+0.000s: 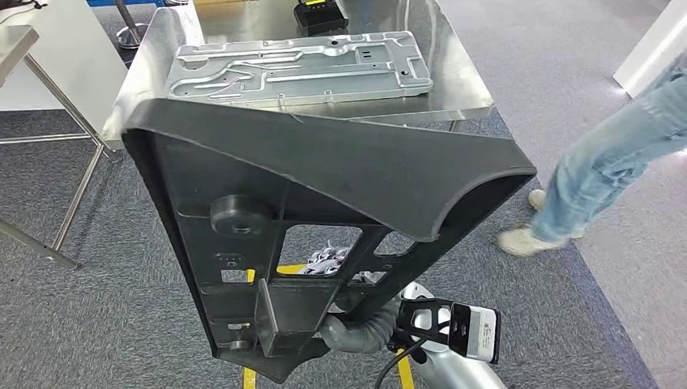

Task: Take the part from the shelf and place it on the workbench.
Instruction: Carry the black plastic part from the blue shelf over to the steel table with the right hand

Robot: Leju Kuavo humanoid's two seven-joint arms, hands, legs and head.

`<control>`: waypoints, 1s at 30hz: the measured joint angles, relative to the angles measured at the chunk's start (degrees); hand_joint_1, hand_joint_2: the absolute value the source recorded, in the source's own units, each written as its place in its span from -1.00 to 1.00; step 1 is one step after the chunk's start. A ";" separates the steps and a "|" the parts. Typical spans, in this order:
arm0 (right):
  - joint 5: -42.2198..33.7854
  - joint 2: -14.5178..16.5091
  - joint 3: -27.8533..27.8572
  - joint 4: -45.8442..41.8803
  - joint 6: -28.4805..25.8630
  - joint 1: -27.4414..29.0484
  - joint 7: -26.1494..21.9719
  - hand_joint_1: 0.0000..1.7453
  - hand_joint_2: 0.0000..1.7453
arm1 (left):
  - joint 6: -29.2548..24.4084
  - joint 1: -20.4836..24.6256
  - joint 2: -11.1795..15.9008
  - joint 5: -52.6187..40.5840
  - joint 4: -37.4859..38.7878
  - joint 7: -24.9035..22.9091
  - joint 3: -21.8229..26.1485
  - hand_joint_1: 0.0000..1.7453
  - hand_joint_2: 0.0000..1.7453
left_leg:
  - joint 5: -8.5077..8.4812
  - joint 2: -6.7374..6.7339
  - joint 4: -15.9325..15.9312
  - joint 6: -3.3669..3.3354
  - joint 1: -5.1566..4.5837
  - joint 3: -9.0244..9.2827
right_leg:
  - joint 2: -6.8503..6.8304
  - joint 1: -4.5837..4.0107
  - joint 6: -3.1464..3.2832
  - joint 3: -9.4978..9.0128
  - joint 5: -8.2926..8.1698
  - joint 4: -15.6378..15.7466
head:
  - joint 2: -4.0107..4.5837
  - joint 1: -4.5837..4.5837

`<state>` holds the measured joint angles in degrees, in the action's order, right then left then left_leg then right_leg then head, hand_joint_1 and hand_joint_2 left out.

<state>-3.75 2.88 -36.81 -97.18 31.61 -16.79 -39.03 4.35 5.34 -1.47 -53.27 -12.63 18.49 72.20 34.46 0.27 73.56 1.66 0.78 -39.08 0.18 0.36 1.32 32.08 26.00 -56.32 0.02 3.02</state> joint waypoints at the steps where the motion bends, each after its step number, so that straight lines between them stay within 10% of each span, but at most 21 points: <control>1: 0.00 0.00 0.00 0.01 -0.01 0.02 0.01 1.00 1.00 | 0.01 -0.08 0.01 0.00 0.00 0.00 0.00 -1.00 -1.00 | -1.29 -0.01 -0.22 0.06 0.03 -0.54 | 0.05 0.00 -0.06 -0.33 0.29 -0.03 | 0.00 0.00; 5: 0.03 0.02 0.00 0.00 -0.27 -0.03 0.01 1.00 1.00 | 0.02 -0.03 0.12 0.00 0.00 0.03 -0.01 -1.00 -1.00 | -9.44 -0.01 -13.67 -0.48 -0.10 4.40 | 0.15 -0.16 -0.76 -1.89 1.76 -0.33 | 0.00 -0.01; 11: -0.51 0.10 0.03 -0.24 -0.73 -0.08 0.01 1.00 1.00 | 0.02 -0.03 0.12 -0.05 0.00 0.22 0.01 -1.00 -1.00 | -8.99 -0.03 -16.06 -2.75 -0.23 5.73 | 0.17 -0.10 -2.55 -1.18 3.85 -2.61 | 0.00 -0.01; 14: -1.27 0.11 0.38 -0.51 -0.14 0.13 0.01 1.00 1.00 | 0.02 0.03 0.12 -0.08 0.00 0.26 0.00 -1.00 -1.00 | -8.43 -0.42 -16.15 -3.52 -0.25 6.29 | 0.11 0.00 -2.95 4.87 8.22 -13.52 | 0.00 -0.02; 16: -1.42 0.11 0.78 -0.52 0.36 0.39 0.01 1.00 1.00 | 0.02 0.02 0.13 -0.08 0.00 0.23 0.01 -1.00 -1.00 | -7.90 -0.65 -16.13 -3.61 -0.36 6.85 | 0.10 0.00 -2.86 8.26 8.20 -17.86 | 0.00 -0.02; 21: -1.31 0.29 1.29 -0.86 1.17 0.41 0.00 1.00 1.00 | 0.02 0.09 0.05 -0.07 0.01 0.04 0.01 -1.00 -1.00 | -6.06 -0.95 -16.08 -2.93 -0.81 8.96 | -0.87 -0.71 -1.13 3.44 -1.35 -3.44 | 0.00 -0.02; 26: -0.91 0.67 1.40 -1.05 0.79 0.25 -0.01 1.00 1.00 | 0.02 0.40 0.04 -0.07 0.01 -0.04 0.00 -1.00 -1.00 | -4.61 -1.29 -15.31 -1.49 -0.82 9.41 | -0.57 -0.51 -0.34 1.77 -0.89 -0.77 | 0.00 0.00; 30: -0.58 1.00 1.40 -1.04 0.24 0.12 0.01 1.00 1.00 | 0.02 0.25 0.18 -0.09 0.00 0.00 -0.01 -1.00 -1.00 | 0.21 -0.76 -2.58 -0.39 -0.22 2.44 | -0.35 -0.18 0.27 0.32 -0.11 -0.19 | 0.00 0.02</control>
<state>-4.33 3.88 -35.41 -98.22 31.84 -16.68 -39.01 4.37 5.59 -1.29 -53.35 -12.63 18.49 72.20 34.67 -0.49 70.98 1.27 0.56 -36.63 -0.17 0.18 1.59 32.40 25.88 -56.50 0.02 3.04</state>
